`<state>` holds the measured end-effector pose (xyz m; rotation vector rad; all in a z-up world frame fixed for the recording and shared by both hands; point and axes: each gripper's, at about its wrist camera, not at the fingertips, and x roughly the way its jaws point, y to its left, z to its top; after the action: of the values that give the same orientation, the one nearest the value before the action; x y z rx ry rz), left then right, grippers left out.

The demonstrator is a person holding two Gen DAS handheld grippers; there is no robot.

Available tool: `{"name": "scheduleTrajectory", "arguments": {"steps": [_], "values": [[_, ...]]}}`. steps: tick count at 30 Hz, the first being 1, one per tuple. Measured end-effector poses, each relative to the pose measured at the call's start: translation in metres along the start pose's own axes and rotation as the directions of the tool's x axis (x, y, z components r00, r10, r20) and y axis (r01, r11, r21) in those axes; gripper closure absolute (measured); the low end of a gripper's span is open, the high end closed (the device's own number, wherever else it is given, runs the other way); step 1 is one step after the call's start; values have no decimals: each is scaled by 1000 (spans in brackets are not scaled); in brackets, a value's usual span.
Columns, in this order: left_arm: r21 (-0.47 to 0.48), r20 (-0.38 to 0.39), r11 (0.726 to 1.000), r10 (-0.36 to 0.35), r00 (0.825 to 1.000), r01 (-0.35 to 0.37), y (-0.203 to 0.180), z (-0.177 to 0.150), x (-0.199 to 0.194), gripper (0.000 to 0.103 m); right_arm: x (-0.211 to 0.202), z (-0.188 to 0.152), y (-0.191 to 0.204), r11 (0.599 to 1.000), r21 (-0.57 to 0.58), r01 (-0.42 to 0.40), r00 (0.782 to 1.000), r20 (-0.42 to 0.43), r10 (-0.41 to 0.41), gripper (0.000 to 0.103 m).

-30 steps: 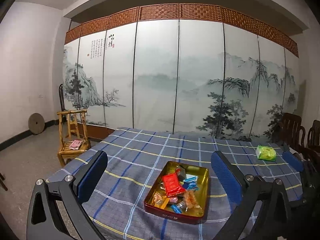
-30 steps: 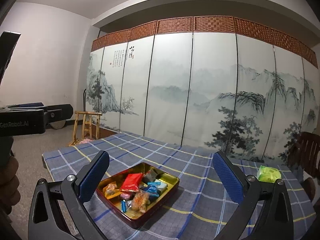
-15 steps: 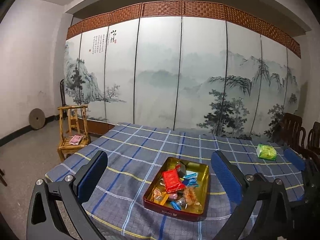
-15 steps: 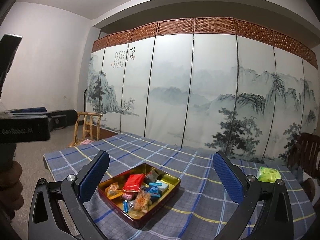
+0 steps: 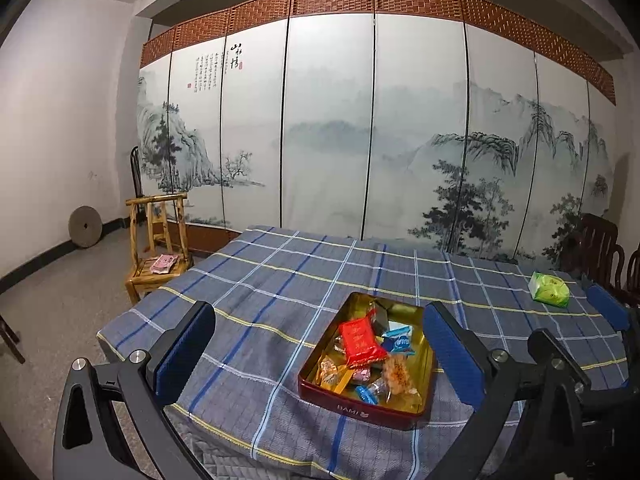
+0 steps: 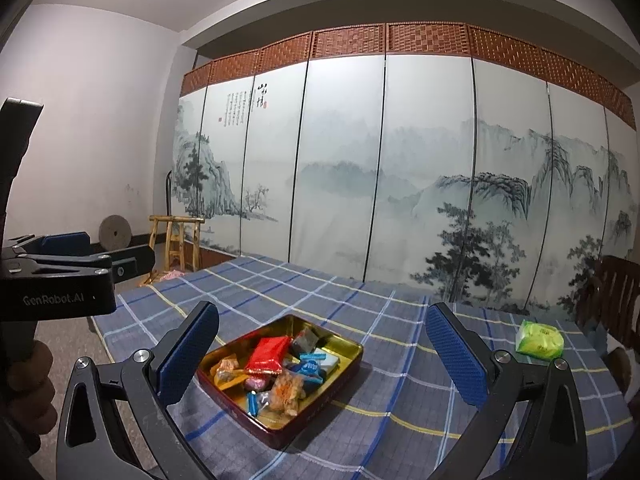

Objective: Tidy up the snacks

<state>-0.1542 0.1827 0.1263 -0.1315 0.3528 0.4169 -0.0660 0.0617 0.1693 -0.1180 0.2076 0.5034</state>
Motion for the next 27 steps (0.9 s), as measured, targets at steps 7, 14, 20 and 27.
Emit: {"name": "scheduleTrajectory", "arguments": {"steps": [7,14,20,27], "values": [[2,-21,1000,6,1000,-6,0,-4,6,0,1,-2,1,1000,0,-5,1000,-10,5,0],[18,-42,1000,11,999,-10,-4,-8,14,0,7,-8,-1,1000,7,-13,999,-40,13,0],[19,-71,1000,12,997,-10,-9,-11,32,0,21,-18,-15,999,46,-23,996,-88,27,0],[64,-117,997,53,992,-45,-18,-13,56,0,77,-70,-112,984,133,122,938,-338,-70,0]]}}
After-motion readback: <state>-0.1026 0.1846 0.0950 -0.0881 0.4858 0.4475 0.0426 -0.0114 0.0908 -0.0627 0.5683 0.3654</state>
